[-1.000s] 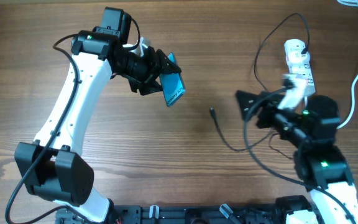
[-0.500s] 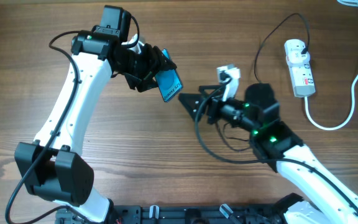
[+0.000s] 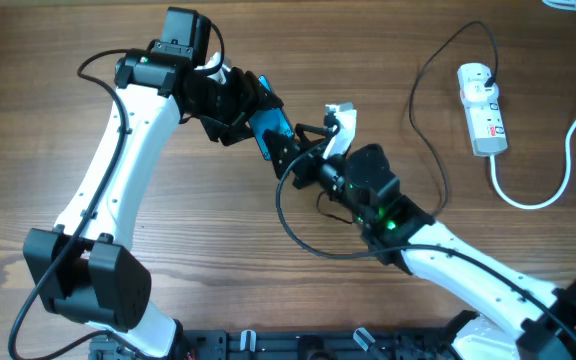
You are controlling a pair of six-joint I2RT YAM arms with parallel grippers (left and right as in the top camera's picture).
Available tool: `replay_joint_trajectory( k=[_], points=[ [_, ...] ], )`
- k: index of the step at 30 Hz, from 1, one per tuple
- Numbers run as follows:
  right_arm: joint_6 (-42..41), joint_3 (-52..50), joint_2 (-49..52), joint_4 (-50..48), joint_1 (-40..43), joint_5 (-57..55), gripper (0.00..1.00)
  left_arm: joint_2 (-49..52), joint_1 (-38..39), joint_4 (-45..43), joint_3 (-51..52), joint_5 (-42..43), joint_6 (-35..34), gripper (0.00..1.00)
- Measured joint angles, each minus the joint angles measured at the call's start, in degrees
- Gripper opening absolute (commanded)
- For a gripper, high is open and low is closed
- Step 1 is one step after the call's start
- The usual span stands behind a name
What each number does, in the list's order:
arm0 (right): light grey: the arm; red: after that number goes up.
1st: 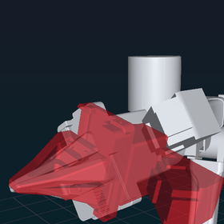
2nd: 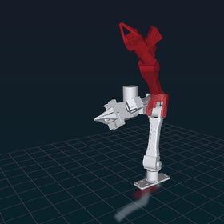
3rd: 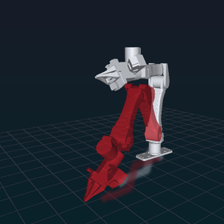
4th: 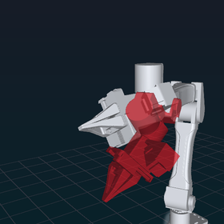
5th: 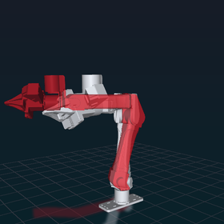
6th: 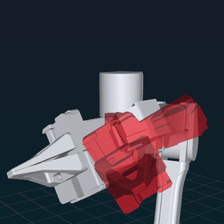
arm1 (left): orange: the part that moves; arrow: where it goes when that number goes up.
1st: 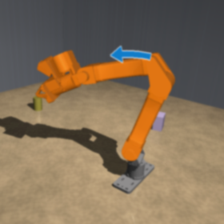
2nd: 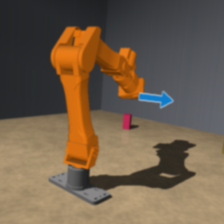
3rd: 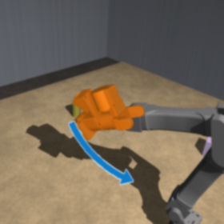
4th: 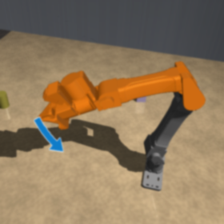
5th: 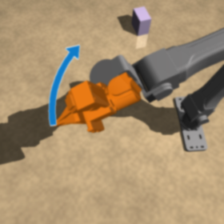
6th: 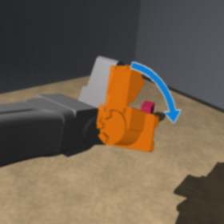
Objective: Plug charger to phone and switch on socket
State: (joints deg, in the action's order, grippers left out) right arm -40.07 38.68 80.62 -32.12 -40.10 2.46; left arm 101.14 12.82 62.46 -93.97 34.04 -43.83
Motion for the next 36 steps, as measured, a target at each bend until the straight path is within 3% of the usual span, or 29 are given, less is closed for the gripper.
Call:
replay_joint_trajectory(
  k=[17,24,36],
  points=[
    [-9.2,0.0,2.9,-4.6,0.0,-1.9,0.55,0.0,4.5,-0.6,0.0,-1.9,-0.5,0.42],
    [-10.9,0.0,3.6,-4.4,0.0,-3.0,0.4,0.0,4.5,-1.3,0.0,-2.5,-4.8,0.42],
    [-11.5,0.0,3.6,-2.7,0.0,-3.2,0.17,0.0,6.0,-1.9,0.0,-3.1,-5.4,0.42]
  ],
)
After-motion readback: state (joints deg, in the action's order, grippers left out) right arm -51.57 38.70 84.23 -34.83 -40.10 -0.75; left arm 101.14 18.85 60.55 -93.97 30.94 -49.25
